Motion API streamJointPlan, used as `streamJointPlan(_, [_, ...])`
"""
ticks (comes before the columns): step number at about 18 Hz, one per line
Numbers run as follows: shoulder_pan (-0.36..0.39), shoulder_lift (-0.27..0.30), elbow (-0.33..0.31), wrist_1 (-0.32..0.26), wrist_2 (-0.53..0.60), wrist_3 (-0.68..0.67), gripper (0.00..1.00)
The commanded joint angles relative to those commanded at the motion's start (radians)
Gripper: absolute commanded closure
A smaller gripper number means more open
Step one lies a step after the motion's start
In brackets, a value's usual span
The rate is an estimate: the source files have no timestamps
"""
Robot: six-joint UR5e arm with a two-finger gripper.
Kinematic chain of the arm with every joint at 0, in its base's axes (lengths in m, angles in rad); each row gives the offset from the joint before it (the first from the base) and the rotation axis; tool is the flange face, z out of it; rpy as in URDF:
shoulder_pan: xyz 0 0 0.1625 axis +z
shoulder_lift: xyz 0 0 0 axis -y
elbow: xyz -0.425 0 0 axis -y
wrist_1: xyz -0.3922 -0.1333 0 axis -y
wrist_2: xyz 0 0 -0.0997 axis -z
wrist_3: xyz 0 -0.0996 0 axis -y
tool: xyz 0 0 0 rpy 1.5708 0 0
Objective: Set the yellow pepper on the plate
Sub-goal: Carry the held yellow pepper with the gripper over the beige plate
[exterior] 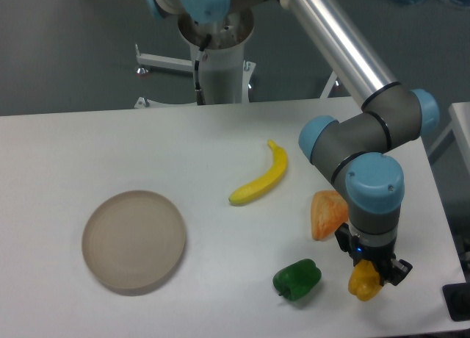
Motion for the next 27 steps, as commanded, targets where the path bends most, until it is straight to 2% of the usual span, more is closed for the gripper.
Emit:
streamJointPlan(3, [-0.005,0.011,0.0,-0.006,0.003,-0.008,0.53])
streamJointPlan(6, [-0.024,0.064,-0.043,-0.029,0.0,-0.067,0.53])
streamJointPlan(7, [-0.026,0.078,-0.052,-0.055,-0.003,-0.069,0.53])
streamJointPlan(8, [-0.029,0.101,-0.06,-0.105,-0.005,-0.075,0.53])
streamJointPlan(10, [-0.047,0.159,-0.08,-0.207,-0.018,-0.17,0.52])
streamJointPlan(12, [-0.073,0.239,-0.139,-0.316,-0.067,-0.263,0.53])
streamJointPlan(13, [-0.084,0.264,-0.164,-0.33,-0.069,-0.306,0.53])
streamJointPlan(15, [-0.122,0.302,-0.225,-0.344,-0.103,-0.436,0.53])
streamJointPlan(17, [-0.156,0.322,-0.255,-0.342,-0.136,-0.55,0.53])
streamJointPlan(22, [-0.277,0.321,-0.262,-0.33,-0.224,-0.846,0.53])
streamJointPlan(24, [-0.329,0.318,-0.288,-0.33,-0.222,-0.912,0.55])
streamJointPlan(27, [-0.366,0.302,-0.307,-0.327,-0.222,-0.951,0.55])
